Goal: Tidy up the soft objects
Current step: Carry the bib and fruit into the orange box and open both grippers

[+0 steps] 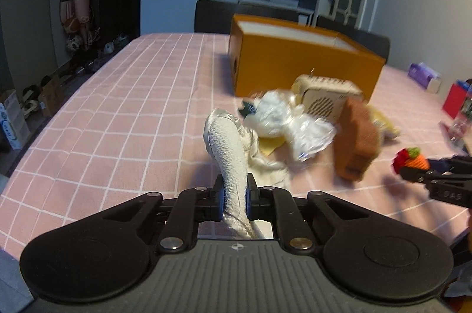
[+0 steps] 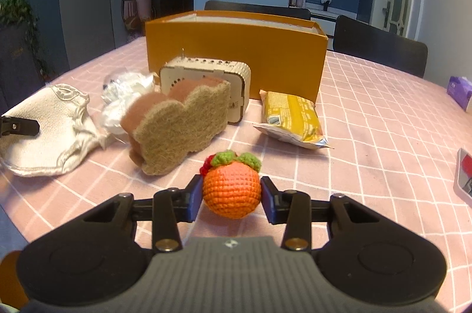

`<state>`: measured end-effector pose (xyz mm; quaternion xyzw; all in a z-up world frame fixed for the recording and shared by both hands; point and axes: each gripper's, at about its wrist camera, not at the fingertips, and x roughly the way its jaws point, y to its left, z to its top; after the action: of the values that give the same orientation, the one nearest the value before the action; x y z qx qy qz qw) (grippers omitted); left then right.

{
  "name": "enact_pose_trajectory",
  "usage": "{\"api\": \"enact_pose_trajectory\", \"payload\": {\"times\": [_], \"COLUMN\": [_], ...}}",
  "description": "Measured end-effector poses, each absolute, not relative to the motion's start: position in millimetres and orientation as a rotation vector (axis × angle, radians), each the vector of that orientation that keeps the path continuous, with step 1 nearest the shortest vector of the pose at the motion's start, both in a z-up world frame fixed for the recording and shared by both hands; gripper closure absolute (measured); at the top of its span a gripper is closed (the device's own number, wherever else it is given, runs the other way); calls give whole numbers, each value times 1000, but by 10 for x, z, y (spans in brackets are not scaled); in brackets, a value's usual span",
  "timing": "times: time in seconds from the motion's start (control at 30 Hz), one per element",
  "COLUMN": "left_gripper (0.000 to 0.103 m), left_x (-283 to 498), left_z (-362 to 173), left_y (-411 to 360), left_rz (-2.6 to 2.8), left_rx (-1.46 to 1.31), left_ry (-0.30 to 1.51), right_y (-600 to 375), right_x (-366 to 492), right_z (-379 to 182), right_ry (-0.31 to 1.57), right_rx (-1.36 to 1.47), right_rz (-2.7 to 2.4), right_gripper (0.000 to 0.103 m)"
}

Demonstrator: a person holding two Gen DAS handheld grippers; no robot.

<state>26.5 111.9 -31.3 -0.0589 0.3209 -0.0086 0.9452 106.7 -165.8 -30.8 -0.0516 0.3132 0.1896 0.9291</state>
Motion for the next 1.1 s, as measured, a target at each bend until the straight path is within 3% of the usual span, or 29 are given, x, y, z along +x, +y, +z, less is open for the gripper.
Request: {"api": "enact_pose_trajectory", "payload": {"times": [0.6, 0.87, 1.1], "left_gripper": [90, 90, 90], "left_x": [181, 509, 1107], "left_z": [386, 800, 1029], "left_y": [855, 703, 553], "left_rz": [-227, -267, -301], "left_rx": [-96, -33, -5], "left_ry": [448, 303, 284], "right_y": [-1794, -1798, -1735], "right_x": [928, 1272, 1889], "right_z": [524, 1028, 1295], "right_ry": [596, 460, 429], "right_rx": [-20, 25, 154], "right_rz": [421, 402, 458], "right_gripper": [62, 62, 62]}}
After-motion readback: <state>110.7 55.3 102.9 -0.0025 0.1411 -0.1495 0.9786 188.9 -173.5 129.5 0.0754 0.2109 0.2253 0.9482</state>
